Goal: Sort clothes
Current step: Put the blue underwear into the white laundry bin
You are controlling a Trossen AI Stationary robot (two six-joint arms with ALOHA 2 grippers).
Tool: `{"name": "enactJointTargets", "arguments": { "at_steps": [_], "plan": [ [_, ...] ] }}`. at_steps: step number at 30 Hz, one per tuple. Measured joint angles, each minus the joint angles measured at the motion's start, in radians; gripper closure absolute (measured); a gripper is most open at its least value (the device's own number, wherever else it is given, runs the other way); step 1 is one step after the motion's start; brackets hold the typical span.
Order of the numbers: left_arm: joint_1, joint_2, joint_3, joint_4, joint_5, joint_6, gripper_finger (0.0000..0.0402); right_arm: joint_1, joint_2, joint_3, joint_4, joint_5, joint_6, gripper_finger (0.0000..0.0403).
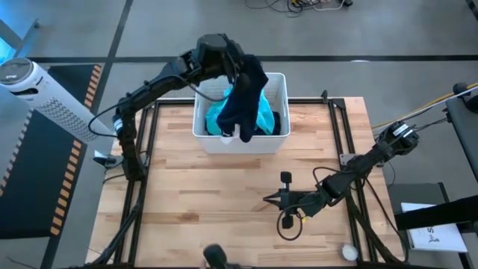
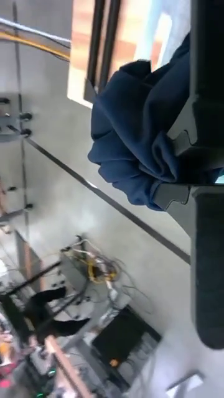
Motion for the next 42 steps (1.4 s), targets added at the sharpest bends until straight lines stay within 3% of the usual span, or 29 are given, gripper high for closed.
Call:
{"name": "enactJointTargets", "arguments": {
  "at_steps": [5,9,16,30,38,42],
  "plan": [
    [0.067,0.018,-0.011,-0.028,0.022,-0.031,0.0401,0.0,0.0,0.0,-0.001,0.0,-0.001,0.0403],
    [0.087,0.025,-0.032,-0.041,0.101,-0.046,0.0401,0.0,0.0,0.0,-0.01,0.0,-0.002,0.0403],
    [0.114,0.027,-0.113,-0.021,0.123,-0.036,0.0401,0.0,0.0,-0.001,-0.021,0.001,0.009,0.0403],
    [0.102,0.023,-0.467,0.026,0.281,-0.029,0.0401,0.0,0.0,-0.001,-0.022,0.001,0.008,0.0403],
    [0.079,0.022,-0.665,0.097,0.285,0.005,0.0401,0.0,0.0,-0.001,-0.023,0.001,0.008,0.0403],
    [0.079,0.021,-0.694,0.099,0.286,0.0,0.0398,0.0,0.0,-0.001,-0.022,0.001,0.008,0.0403]
  ]
}}
